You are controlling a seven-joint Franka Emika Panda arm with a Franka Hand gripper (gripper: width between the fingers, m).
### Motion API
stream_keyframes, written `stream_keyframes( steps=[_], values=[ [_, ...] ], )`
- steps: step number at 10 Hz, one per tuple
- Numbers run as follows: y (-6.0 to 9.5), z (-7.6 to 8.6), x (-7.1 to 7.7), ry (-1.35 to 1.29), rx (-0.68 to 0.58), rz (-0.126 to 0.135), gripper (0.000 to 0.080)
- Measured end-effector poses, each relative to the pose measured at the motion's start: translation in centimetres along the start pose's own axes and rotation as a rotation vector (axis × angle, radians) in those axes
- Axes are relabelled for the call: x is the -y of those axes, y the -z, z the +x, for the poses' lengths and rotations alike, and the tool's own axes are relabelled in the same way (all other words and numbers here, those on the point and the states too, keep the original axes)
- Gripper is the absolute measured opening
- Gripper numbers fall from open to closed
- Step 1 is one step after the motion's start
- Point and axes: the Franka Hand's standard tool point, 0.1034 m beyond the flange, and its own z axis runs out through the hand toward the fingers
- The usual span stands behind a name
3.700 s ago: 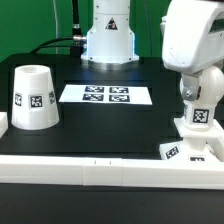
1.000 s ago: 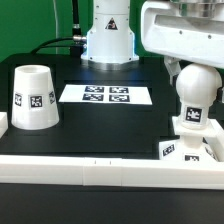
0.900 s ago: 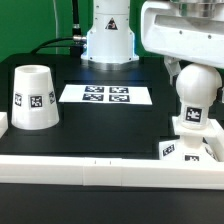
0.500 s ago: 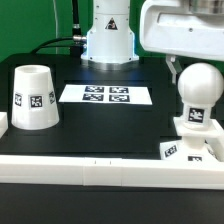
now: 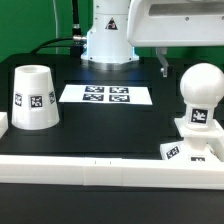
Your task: Assemble lamp
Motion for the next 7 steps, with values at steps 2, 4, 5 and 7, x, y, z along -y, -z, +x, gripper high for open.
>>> stream_keyframes(
  steps=[2,4,5,7],
  values=[
    [-0.1,0.0,0.0,0.084,0.002,0.001,0.0699],
    [-0.2,-0.2,-0.2,0.099,0.003,0.0,0.0699],
    [-0.3,-1.3,-1.4,0.159,-0.004,-0.004,0.0699],
    [-0.1,-4.1,-5.6,0.242,-0.001,-0.014,0.0699]
  ],
)
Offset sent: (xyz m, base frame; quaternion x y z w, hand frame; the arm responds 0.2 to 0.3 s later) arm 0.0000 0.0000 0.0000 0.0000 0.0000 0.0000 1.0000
